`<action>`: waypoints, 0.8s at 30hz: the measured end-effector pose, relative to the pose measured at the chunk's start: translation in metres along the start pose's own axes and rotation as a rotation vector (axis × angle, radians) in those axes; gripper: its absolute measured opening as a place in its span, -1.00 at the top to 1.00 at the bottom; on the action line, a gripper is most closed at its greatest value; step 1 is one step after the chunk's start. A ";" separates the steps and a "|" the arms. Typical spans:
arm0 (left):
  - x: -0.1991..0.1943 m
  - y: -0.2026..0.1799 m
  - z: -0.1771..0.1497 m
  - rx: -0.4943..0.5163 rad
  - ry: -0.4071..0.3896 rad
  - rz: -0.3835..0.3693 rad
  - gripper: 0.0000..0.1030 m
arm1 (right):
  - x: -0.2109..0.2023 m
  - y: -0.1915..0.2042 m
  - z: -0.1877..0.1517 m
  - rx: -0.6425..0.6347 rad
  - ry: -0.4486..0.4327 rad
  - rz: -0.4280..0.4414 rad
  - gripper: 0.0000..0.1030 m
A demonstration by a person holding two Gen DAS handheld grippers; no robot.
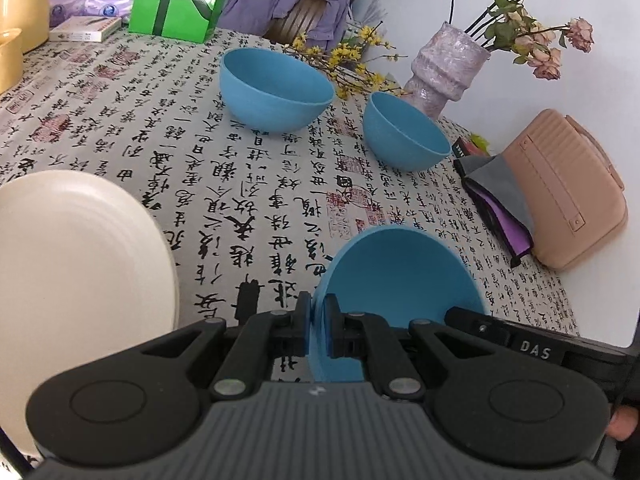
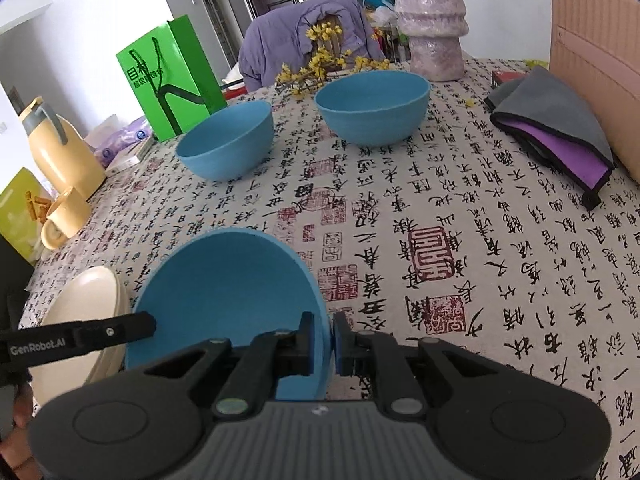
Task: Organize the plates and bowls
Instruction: 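Lift the blue bowl and carry it toward the other blue bowls, then lower the blue bowl onto the cloth beside the plates and open both grippers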
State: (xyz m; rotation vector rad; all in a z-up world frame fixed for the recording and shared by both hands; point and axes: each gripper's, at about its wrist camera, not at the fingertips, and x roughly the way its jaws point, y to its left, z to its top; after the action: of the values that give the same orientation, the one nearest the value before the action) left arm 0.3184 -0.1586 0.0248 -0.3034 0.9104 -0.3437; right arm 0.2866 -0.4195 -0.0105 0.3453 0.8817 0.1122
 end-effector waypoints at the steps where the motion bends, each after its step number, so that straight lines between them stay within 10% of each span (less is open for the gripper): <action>1: 0.001 0.000 0.001 0.001 0.003 0.000 0.87 | 0.002 -0.001 0.000 0.004 0.005 0.002 0.78; 8: 0.003 -0.004 0.003 0.056 -0.005 0.000 0.75 | 0.012 -0.007 0.001 0.017 0.020 0.022 0.66; 24: -0.079 -0.007 -0.044 0.291 -0.234 0.070 -0.61 | -0.072 0.018 -0.031 -0.149 -0.220 -0.053 -0.36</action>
State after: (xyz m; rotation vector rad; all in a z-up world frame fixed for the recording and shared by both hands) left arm 0.2374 -0.1371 0.0584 -0.0418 0.6293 -0.3628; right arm 0.2180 -0.4115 0.0304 0.1908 0.6601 0.0884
